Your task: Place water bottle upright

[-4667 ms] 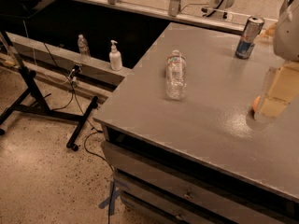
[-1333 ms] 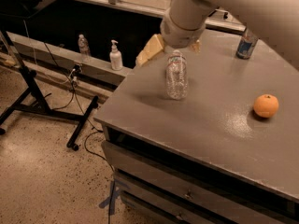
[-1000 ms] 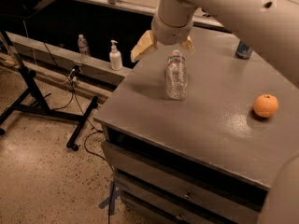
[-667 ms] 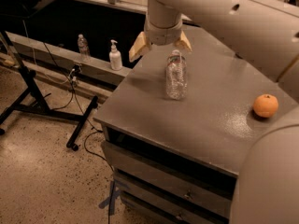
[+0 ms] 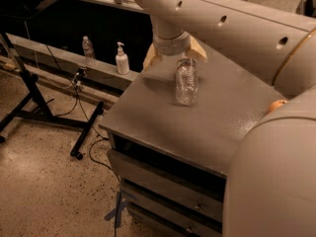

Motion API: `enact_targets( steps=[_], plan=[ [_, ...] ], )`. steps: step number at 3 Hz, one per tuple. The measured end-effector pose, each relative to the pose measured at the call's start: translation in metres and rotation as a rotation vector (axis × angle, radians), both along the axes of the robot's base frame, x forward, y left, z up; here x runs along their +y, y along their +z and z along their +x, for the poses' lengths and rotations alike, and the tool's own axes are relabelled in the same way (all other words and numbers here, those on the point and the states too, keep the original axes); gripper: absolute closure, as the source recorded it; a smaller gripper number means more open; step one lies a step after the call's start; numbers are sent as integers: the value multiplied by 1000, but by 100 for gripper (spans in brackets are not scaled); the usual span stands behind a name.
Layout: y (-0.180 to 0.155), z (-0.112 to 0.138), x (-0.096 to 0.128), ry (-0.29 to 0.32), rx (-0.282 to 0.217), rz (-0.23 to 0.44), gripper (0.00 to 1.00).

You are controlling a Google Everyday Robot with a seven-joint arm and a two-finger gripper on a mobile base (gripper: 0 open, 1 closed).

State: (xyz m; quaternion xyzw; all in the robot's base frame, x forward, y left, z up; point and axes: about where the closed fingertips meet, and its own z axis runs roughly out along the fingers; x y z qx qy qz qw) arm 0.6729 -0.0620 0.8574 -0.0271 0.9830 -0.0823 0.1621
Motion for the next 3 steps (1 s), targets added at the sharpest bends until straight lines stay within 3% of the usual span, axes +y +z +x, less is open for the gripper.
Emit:
enact_targets(
  steps=[1, 2, 3],
  plan=[
    [-6, 3, -11, -25, 20, 3, 0],
    [-10, 3, -20, -32, 46, 49, 0],
    [-11, 3, -26, -31, 63, 113, 17]
  ],
)
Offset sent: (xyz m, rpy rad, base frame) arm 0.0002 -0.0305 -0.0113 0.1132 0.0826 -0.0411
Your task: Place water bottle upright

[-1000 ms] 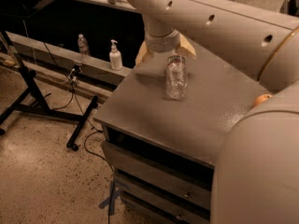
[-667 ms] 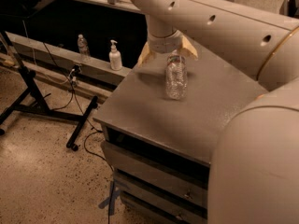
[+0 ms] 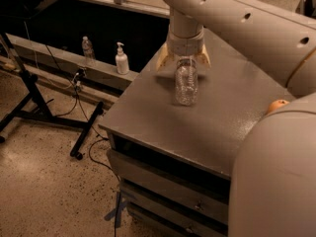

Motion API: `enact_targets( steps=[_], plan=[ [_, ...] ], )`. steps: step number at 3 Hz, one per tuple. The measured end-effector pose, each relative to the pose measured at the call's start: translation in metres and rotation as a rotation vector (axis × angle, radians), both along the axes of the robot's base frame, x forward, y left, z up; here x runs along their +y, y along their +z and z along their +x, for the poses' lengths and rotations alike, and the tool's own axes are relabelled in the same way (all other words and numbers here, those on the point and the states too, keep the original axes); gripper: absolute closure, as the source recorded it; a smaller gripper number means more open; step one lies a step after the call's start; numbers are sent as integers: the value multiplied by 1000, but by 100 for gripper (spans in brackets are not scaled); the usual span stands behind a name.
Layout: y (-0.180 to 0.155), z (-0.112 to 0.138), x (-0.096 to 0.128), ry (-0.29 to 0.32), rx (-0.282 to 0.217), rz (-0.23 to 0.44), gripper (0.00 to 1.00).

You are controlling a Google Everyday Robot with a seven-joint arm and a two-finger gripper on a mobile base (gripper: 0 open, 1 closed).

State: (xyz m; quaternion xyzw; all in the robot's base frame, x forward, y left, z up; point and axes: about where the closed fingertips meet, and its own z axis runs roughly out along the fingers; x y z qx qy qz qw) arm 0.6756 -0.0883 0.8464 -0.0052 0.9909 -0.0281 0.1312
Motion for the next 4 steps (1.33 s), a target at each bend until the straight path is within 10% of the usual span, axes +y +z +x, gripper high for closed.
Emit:
enact_targets(
  steps=[4],
  plan=[
    [13, 2, 0, 57, -31, 83, 100]
  ],
)
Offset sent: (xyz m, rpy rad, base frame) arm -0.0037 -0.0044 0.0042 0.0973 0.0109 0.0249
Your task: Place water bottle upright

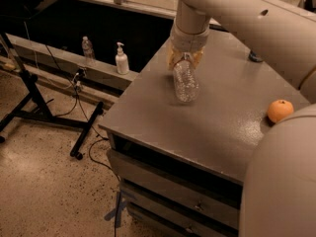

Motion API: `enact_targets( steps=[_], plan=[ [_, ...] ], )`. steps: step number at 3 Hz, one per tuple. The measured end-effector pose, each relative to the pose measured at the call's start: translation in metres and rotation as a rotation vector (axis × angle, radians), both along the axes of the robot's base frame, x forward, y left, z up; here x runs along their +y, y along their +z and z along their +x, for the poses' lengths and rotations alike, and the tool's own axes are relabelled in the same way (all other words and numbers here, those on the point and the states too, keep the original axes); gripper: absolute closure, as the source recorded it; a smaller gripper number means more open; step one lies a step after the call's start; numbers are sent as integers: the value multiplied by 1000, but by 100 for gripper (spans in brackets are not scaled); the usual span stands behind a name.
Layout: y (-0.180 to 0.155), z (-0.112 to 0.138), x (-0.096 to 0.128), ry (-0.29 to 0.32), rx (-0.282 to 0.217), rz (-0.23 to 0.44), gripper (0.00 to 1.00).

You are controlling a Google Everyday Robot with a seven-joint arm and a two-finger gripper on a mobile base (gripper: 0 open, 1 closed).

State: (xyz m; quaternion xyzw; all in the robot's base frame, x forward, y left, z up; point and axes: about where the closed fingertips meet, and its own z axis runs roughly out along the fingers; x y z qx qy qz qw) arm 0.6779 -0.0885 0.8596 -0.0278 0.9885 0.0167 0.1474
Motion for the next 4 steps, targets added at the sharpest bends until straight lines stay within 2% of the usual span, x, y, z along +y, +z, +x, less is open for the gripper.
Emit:
enact_targets(
  steps=[1, 2, 4],
  plan=[
    [22, 6, -1, 35, -86, 61, 100],
    [44, 13, -5, 73, -214, 117, 100],
    [75, 6, -14, 138, -483, 224, 100]
  ],
)
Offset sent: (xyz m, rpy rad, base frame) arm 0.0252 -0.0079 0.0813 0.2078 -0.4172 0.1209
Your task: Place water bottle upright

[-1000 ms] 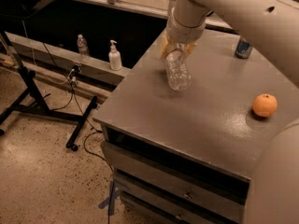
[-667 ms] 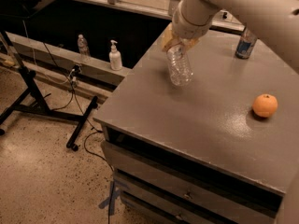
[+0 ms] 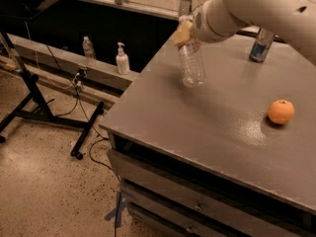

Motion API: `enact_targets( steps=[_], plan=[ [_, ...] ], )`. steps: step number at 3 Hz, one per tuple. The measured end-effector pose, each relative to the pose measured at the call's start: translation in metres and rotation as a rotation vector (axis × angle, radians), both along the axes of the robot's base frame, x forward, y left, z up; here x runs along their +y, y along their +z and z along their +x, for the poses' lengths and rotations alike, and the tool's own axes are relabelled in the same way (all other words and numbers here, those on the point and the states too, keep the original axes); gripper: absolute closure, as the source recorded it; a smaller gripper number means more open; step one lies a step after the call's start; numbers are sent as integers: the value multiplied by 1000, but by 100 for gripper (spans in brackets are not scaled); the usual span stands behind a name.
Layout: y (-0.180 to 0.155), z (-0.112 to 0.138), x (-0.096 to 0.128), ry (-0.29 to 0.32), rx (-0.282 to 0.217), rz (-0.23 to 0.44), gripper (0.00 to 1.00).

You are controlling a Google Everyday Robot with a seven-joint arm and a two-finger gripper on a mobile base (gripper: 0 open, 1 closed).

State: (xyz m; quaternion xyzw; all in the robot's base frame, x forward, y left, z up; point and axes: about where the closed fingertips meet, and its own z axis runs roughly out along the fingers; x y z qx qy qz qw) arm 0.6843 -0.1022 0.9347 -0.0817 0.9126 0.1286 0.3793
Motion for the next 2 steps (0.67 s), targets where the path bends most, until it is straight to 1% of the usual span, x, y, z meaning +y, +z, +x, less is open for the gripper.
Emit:
enact_targets(
  steps=[1, 2],
  plan=[
    [14, -6, -3, 25, -125, 79, 100],
    [27, -15, -1, 53, -252, 146, 100]
  ],
)
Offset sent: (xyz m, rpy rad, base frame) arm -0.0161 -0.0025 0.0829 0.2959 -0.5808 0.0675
